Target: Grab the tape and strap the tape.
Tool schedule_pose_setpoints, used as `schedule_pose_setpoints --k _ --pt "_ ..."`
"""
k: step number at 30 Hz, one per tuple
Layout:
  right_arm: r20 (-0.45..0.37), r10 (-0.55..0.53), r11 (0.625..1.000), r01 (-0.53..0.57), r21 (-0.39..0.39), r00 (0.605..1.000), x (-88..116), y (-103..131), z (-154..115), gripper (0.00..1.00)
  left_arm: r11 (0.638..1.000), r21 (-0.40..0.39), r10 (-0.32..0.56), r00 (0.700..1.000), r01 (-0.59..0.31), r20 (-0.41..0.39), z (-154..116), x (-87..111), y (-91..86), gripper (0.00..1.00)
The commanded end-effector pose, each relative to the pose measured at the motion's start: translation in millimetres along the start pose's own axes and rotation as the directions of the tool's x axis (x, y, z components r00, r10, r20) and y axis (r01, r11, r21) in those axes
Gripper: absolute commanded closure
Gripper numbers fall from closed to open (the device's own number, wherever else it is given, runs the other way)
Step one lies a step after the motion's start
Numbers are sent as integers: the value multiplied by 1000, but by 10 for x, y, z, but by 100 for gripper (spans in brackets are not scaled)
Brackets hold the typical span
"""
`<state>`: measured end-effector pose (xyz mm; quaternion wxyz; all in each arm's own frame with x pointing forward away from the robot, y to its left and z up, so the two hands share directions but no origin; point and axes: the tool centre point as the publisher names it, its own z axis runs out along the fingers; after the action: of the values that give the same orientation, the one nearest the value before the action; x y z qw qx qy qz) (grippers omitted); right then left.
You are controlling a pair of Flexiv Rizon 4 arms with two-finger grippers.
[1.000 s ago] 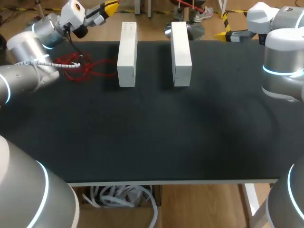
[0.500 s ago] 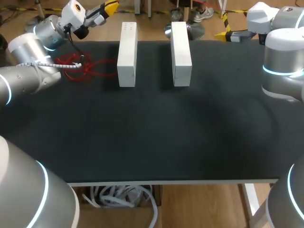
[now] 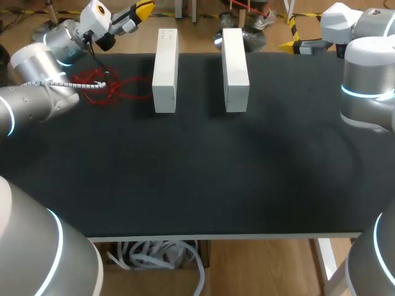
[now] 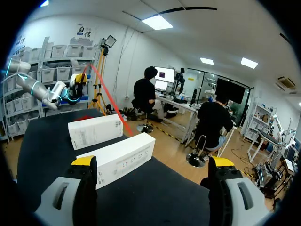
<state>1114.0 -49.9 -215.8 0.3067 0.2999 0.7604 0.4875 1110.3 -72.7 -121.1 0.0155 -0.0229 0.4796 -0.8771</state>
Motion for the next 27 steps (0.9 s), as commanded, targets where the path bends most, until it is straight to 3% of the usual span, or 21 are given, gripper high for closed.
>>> schedule_pose_setpoints --k 1,17,27 --pt "0 0 1000 0 -2 1000 1 -5 3 0 1000 1 1 1000 -1 2 5 6 3 100" --pt "0 0 1000 0 -2 1000 1 -5 3 0 1000 1 1 1000 -1 2 5 6 3 100" --pt "135 39 999 -41 14 990 -49 -49 -59 0 1000 1 1 1000 -1 2 5 6 3 100"
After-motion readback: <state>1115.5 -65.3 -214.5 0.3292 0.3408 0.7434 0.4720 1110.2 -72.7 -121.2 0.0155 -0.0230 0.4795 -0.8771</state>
